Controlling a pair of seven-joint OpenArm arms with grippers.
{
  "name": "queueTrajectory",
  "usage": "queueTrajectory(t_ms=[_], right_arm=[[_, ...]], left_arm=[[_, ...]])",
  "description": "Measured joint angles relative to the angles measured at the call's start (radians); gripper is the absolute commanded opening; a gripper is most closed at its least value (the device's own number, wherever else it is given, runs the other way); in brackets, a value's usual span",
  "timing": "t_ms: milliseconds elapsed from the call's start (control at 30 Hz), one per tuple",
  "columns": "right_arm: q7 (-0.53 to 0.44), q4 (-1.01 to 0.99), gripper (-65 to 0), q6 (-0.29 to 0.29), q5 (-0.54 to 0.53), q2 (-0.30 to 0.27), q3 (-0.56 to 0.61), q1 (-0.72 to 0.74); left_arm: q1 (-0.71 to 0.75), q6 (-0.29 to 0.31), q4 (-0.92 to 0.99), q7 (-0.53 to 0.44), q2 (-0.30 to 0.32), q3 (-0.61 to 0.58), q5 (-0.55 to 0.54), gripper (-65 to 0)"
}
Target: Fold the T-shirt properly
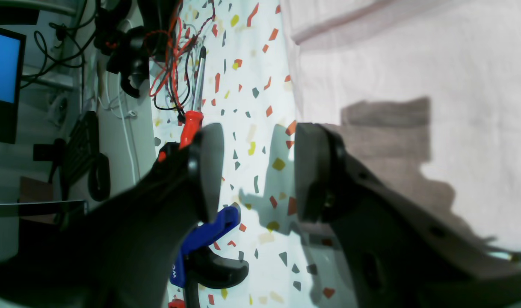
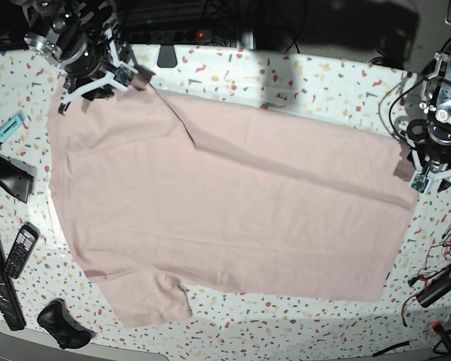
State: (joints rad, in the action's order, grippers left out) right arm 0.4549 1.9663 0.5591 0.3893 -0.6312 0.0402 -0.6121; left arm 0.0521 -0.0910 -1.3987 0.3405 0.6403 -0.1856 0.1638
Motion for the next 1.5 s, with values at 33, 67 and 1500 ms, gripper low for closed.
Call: queueTrajectory(t_ms=[33, 67, 1500], right_arm=[[0.000, 0.000, -51.8, 0.000, -0.002, 0.000, 0.000, 0.000], [0.001, 0.000, -55.2, 0.000, -0.003, 0.000, 0.000, 0.000], [0.292, 0.000, -65.0, 0.089, -0.293, 0.064, 0.000, 0.181]], left_arm=[[0.000, 0.000, 0.000, 0.000, 0.000, 0.000, 0.000, -39.2], [0.000, 0.000, 0.000, 0.000, 0.000, 0.000, 0.000, -39.2], [0.000, 0.000, 0.000, 0.001, 0.000, 0.000, 0.000, -39.2]])
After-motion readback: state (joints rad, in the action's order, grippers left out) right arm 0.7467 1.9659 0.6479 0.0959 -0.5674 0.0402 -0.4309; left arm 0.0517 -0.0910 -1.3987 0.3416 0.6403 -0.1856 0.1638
